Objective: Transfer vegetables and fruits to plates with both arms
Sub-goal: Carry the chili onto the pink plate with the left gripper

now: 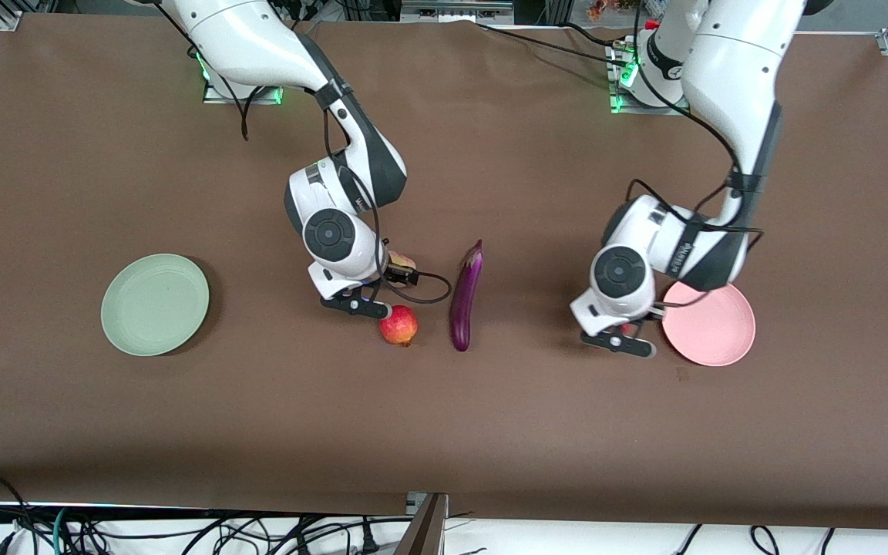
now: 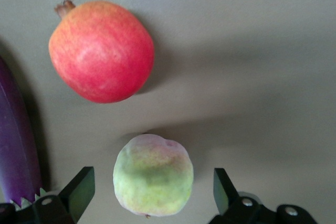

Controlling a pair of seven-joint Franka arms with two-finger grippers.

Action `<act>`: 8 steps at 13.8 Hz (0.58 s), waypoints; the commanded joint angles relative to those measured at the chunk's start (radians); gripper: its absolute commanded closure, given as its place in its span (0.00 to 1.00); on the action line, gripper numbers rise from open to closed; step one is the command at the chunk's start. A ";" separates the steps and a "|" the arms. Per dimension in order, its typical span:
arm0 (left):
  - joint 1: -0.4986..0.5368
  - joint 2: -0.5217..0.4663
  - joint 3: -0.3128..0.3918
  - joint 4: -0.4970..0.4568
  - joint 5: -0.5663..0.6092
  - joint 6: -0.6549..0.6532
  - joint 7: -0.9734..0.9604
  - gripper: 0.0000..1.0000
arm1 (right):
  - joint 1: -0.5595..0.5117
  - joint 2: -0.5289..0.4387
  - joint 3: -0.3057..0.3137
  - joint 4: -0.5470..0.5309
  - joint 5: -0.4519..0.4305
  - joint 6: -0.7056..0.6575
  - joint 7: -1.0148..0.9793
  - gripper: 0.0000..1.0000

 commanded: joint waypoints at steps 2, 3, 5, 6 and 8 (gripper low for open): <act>0.138 0.018 -0.006 -0.010 0.130 0.068 0.175 1.00 | 0.012 0.028 -0.010 0.009 0.021 0.014 0.014 0.00; 0.157 0.021 -0.005 -0.015 0.130 0.113 0.221 1.00 | 0.013 0.034 -0.010 0.009 0.021 0.020 0.014 0.00; 0.217 0.008 -0.012 -0.015 0.115 0.118 0.345 1.00 | 0.027 0.051 -0.010 0.009 0.021 0.023 0.014 0.00; 0.228 -0.012 -0.014 -0.021 0.101 0.110 0.387 1.00 | 0.029 0.059 -0.010 0.011 0.021 0.023 0.014 0.00; 0.258 -0.029 -0.012 -0.053 0.010 0.109 0.403 1.00 | 0.038 0.062 -0.010 0.011 0.020 0.025 0.014 0.00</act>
